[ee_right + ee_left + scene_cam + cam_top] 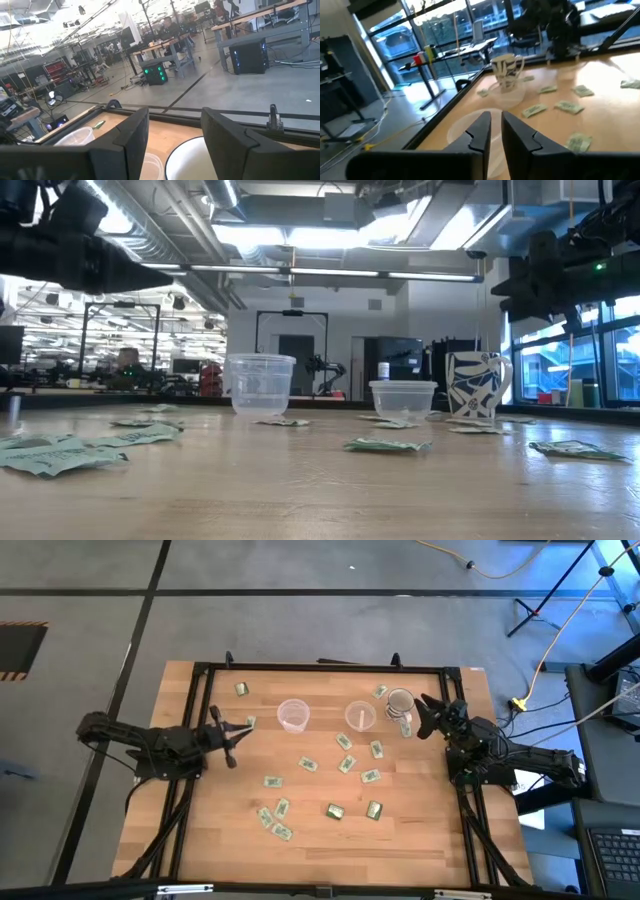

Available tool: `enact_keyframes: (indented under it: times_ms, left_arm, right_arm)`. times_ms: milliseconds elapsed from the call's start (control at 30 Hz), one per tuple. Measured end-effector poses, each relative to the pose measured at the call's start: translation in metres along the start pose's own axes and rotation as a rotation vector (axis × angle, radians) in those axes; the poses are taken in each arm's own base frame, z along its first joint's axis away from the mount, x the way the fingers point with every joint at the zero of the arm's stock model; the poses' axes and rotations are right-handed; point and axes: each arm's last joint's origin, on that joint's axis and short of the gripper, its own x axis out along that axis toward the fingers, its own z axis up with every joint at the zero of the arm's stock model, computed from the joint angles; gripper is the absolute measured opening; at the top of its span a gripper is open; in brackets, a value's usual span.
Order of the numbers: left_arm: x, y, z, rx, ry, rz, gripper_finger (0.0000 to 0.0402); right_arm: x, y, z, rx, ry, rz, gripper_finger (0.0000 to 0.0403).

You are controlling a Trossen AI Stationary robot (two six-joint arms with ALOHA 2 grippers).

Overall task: Pick and place Stevia / Truvia into bins
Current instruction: Put the green truvia packet into the small transparent container

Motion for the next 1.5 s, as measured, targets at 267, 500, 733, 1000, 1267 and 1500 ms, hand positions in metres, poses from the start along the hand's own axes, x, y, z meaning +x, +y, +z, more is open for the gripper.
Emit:
enact_keyframes:
  times_ms: [267,500,733,1000,1267,1500]
  left_arm:
    - [0.0013,-0.0006,-0.002,0.016,0.029,0.026,0.0063]
    - [0.0013,-0.0006,-0.002,0.054,0.029,0.025,0.006]
    - [0.0013,-0.0006,-0.002,0.076,0.03,0.024,0.0059]
    - [0.0013,-0.0006,-0.002,-0.037,0.028,0.025,0.0059]
    - [0.0012,-0.0041,-0.0007,-0.22,0.006,-0.097,0.0059]
    - [0.001,-0.0053,0.0016,-0.247,-0.019,-0.157,0.0059]
  right_arm:
    - [0.0,-0.0002,-0.0006,-0.007,0.006,-0.002,0.0184]
    - [0.0,0.0003,-0.001,0.056,0.014,0.015,0.0184]
    - [0.0,0.0005,-0.001,0.117,0.017,0.024,0.0184]
    - [0.0,0.0,-0.0028,0.069,0.033,0.02,0.0184]
    - [-0.0001,0.0023,-0.004,0.022,0.066,0.1,0.0184]
    - [-0.0007,0.0068,-0.0021,-0.114,0.064,0.234,0.0184]
